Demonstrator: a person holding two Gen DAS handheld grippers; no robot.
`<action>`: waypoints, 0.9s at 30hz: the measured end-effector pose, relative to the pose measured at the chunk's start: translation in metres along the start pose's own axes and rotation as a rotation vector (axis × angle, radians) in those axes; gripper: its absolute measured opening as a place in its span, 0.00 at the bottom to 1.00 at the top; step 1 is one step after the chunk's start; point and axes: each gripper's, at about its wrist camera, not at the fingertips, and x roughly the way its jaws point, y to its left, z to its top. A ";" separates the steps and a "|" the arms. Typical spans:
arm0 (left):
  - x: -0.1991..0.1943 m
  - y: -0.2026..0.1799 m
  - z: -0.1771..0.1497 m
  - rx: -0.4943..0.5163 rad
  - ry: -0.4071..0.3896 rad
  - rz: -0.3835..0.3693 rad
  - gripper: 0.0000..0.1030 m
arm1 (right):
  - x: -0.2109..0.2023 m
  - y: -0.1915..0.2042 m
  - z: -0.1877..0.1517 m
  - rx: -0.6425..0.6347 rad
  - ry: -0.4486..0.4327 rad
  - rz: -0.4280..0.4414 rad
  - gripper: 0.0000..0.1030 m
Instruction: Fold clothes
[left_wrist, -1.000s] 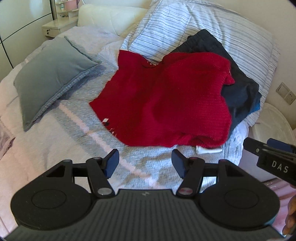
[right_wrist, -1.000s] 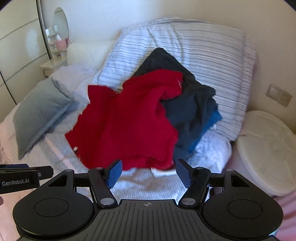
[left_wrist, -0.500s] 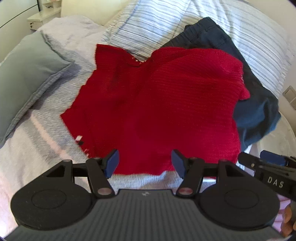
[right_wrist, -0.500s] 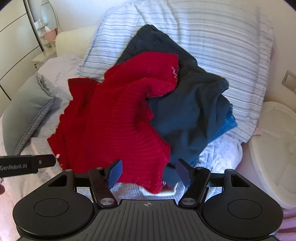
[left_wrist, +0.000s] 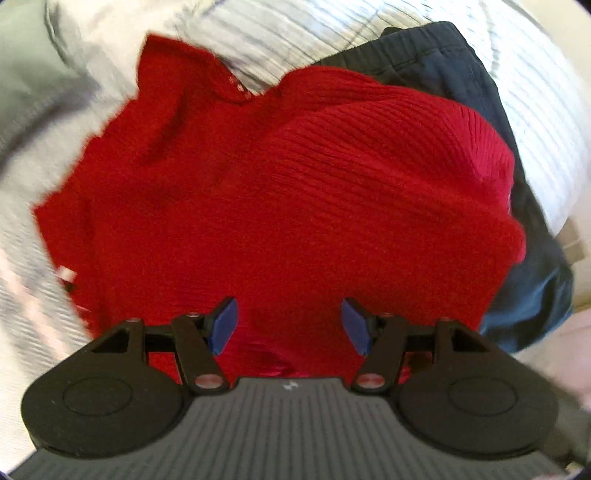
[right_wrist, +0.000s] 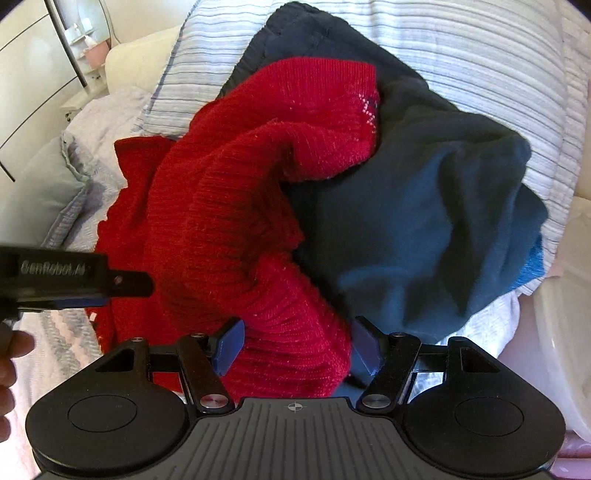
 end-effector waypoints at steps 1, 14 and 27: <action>0.006 0.002 0.002 -0.031 0.005 -0.020 0.56 | 0.001 -0.002 0.000 0.000 0.001 0.003 0.66; -0.008 0.038 -0.015 -0.259 -0.105 -0.216 0.04 | -0.041 0.012 0.002 -0.124 -0.097 0.155 0.11; -0.242 0.103 -0.116 -0.370 -0.588 -0.040 0.00 | -0.176 0.146 -0.006 -0.353 -0.323 0.689 0.09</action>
